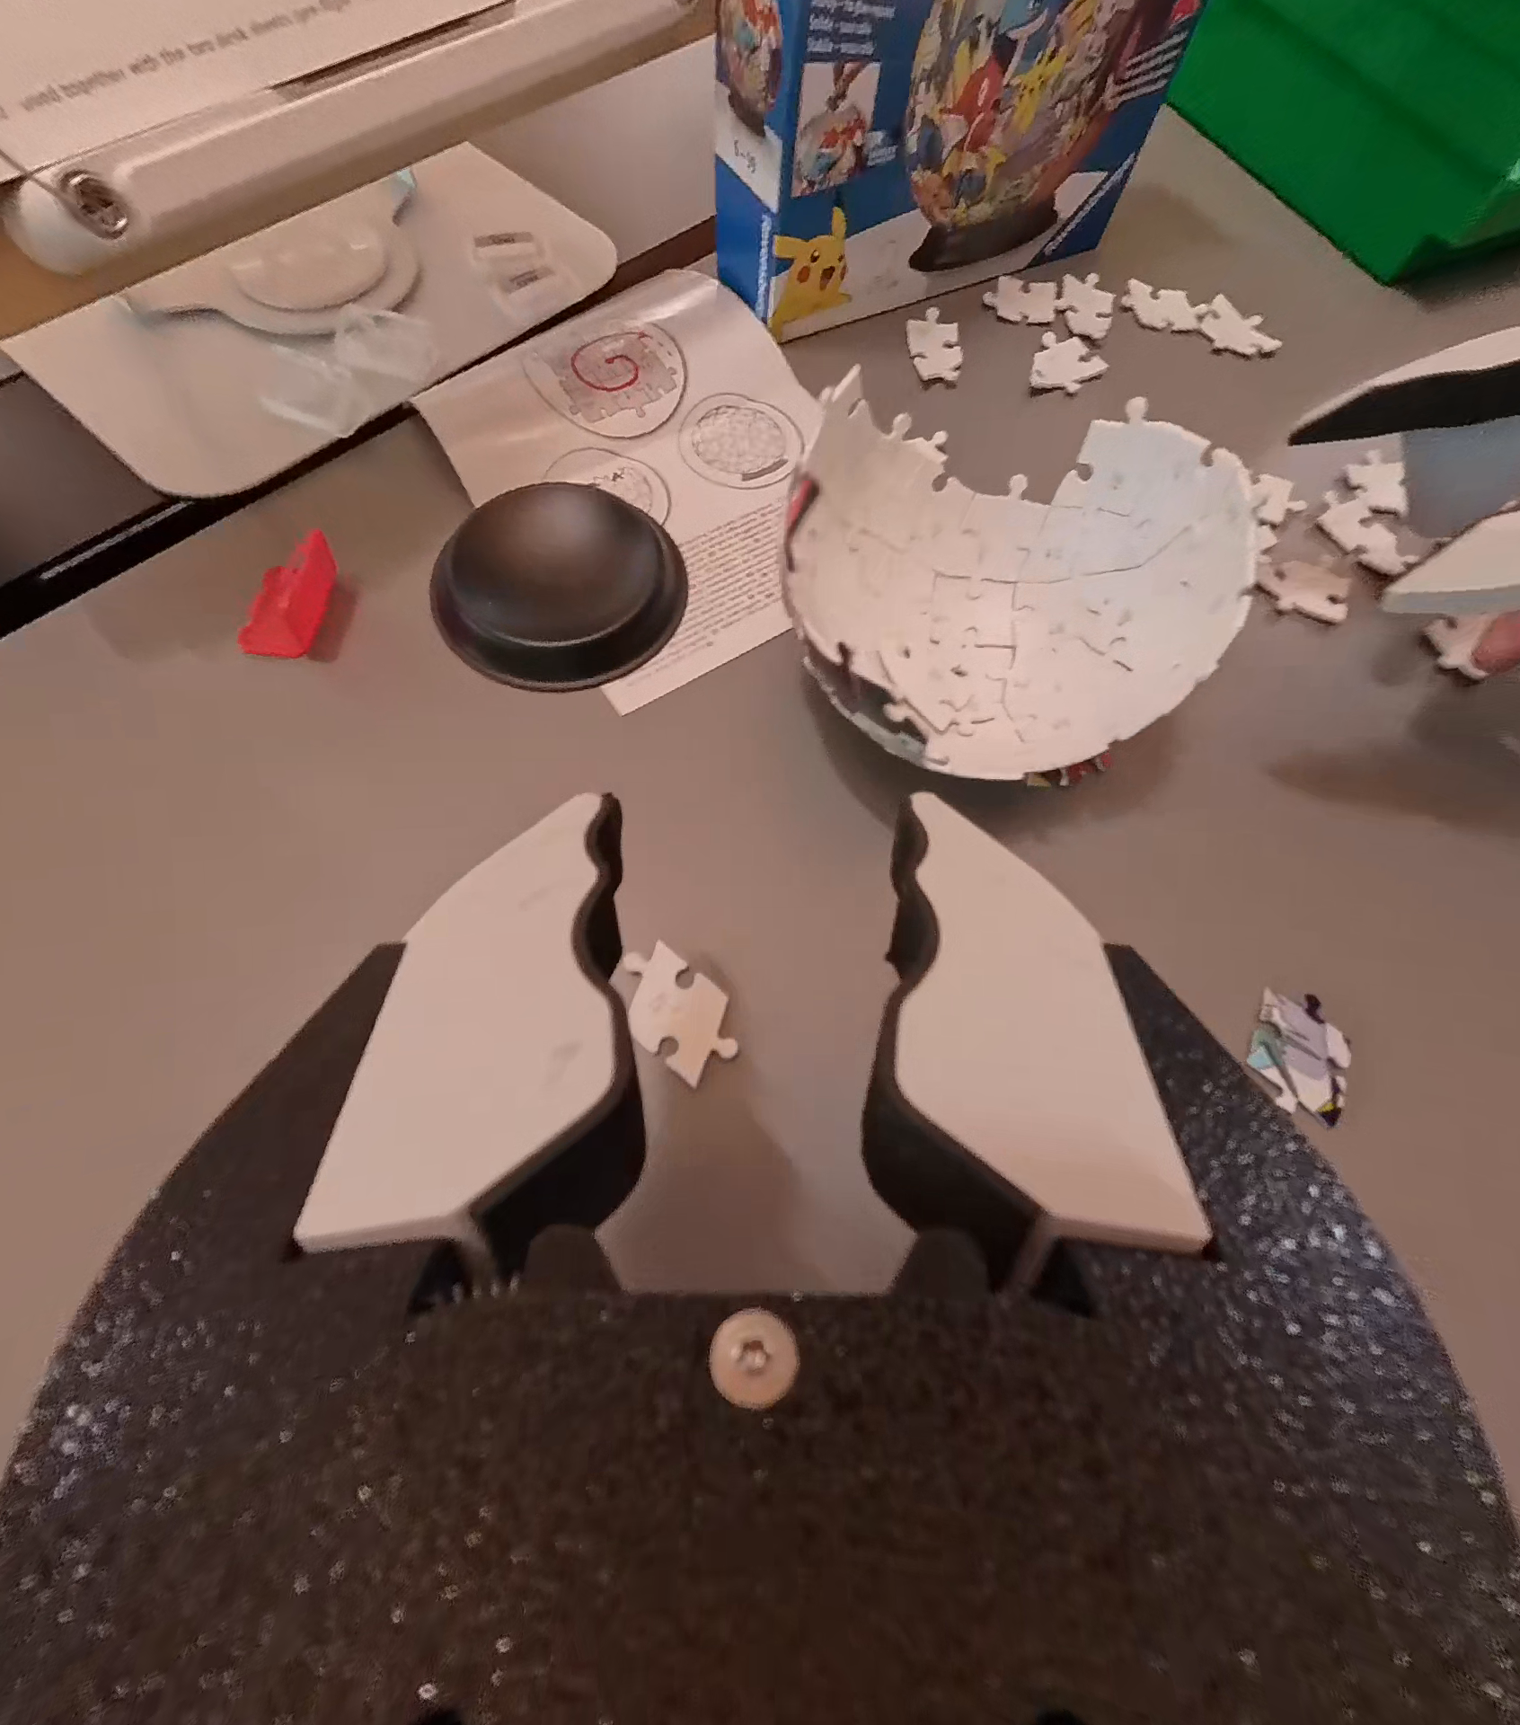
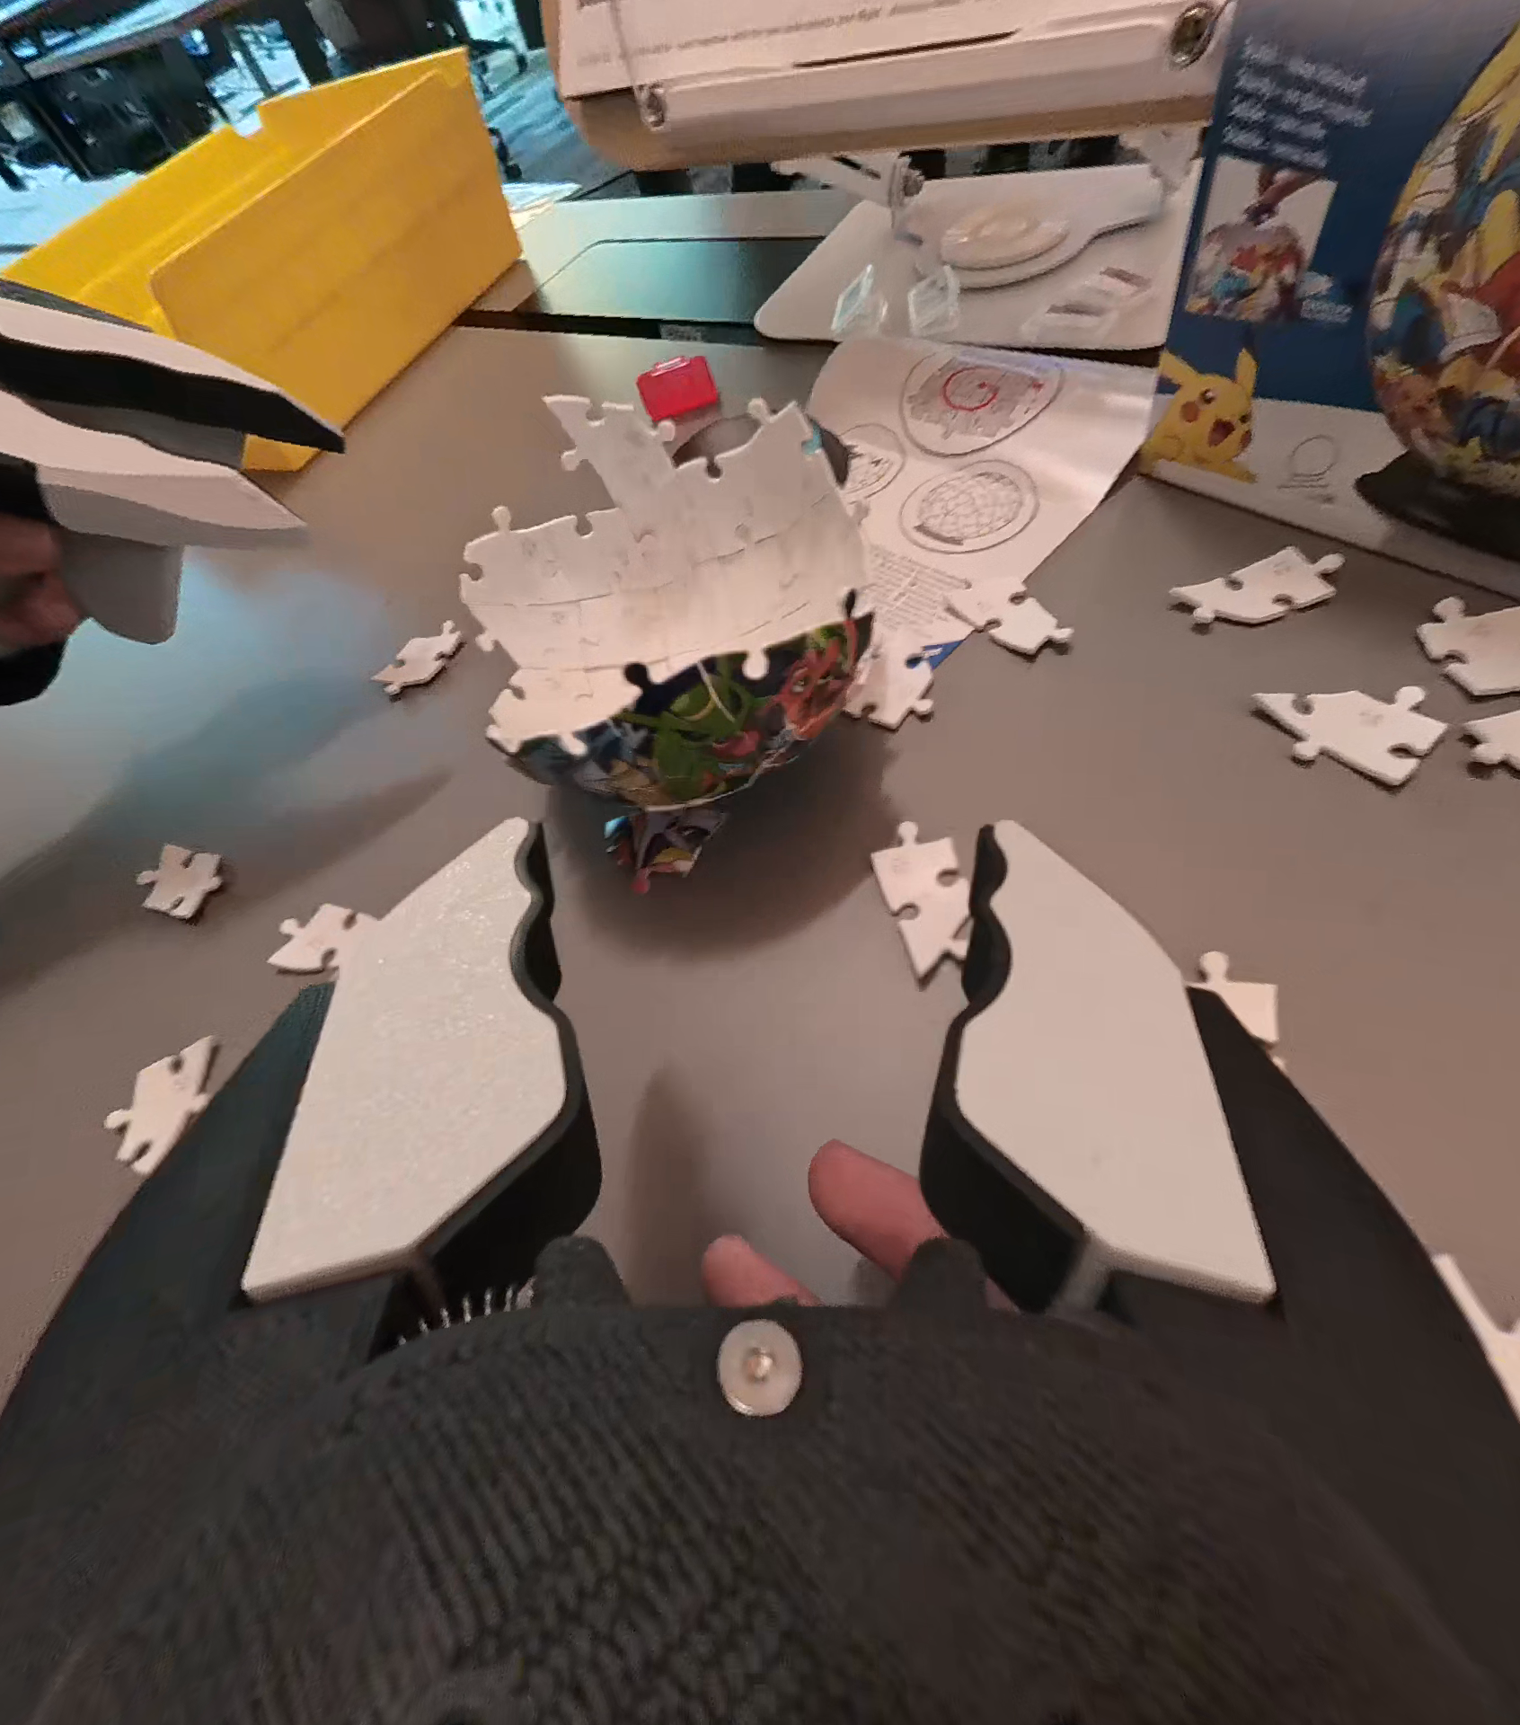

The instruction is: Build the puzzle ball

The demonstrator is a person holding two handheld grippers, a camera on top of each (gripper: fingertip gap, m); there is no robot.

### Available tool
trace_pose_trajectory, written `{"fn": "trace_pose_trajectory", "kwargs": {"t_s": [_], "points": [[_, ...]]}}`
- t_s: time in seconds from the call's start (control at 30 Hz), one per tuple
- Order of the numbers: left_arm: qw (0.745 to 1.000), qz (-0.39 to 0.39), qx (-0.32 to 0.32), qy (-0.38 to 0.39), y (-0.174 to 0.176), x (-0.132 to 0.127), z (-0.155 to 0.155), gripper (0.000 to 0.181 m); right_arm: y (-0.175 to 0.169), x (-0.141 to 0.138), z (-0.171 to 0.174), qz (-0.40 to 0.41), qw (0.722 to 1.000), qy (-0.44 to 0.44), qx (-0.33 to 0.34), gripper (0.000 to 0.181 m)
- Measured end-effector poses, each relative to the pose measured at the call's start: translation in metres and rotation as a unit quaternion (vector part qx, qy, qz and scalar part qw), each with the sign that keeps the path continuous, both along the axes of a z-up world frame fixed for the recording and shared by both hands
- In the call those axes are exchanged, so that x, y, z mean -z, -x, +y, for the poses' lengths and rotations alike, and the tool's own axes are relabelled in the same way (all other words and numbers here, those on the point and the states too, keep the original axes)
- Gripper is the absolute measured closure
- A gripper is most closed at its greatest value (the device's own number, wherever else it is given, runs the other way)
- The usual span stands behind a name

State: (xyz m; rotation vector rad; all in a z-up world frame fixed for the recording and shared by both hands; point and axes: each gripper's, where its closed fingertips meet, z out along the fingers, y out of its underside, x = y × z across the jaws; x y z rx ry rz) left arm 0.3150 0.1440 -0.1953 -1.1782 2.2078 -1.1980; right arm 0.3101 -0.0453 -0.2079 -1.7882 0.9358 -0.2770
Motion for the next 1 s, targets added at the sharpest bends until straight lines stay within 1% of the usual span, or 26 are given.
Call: {"fn": "trace_pose_trajectory", "kwargs": {"t_s": [0.1, 0.13, 0.2, 0.33, 0.43, 0.53, 0.8, 0.83, 1.0], "points": [[1.000, 0.000, 0.026, -0.007, -0.002, 0.001, -0.008, 0.130, -0.003, 0.000, 0.001, 0.017, 1.000, -0.025, 0.000, 0.097], [0.999, 0.002, 0.030, -0.020, -0.003, 0.004, -0.009, 0.132, -0.002, 0.001, 0.002, 0.020, 0.999, -0.027, -0.002, 0.099], [0.998, 0.013, 0.044, -0.044, -0.003, 0.012, -0.013, 0.133, 0.000, 0.002, 0.002, 0.015, 1.000, -0.025, 0.007, 0.099], [0.995, 0.018, 0.077, -0.060, -0.002, 0.023, -0.030, 0.138, 0.005, 0.003, 0.004, 0.009, 0.999, -0.026, 0.026, 0.101], [0.991, 0.025, 0.102, -0.079, 0.002, 0.035, -0.043, 0.136, 0.012, 0.016, 0.015, 0.032, 0.999, -0.016, 0.007, 0.101], [0.989, 0.024, 0.116, -0.088, 0.003, 0.043, -0.054, 0.136, 0.010, 0.016, 0.024, 0.036, 0.999, -0.022, -0.001, 0.102], [0.990, 0.034, 0.120, -0.073, 0.011, 0.050, -0.071, 0.136, -0.003, 0.020, 0.035, 0.045, 0.999, -0.013, -0.005, 0.105], [0.989, 0.036, 0.122, -0.072, 0.013, 0.050, -0.073, 0.137, -0.005, 0.021, 0.035, 0.046, 0.999, -0.011, -0.004, 0.102], [0.987, 0.032, 0.138, -0.079, 0.021, 0.051, -0.082, 0.136, -0.013, 0.015, 0.032, 0.057, 0.998, -0.038, 0.001, 0.105]]}}
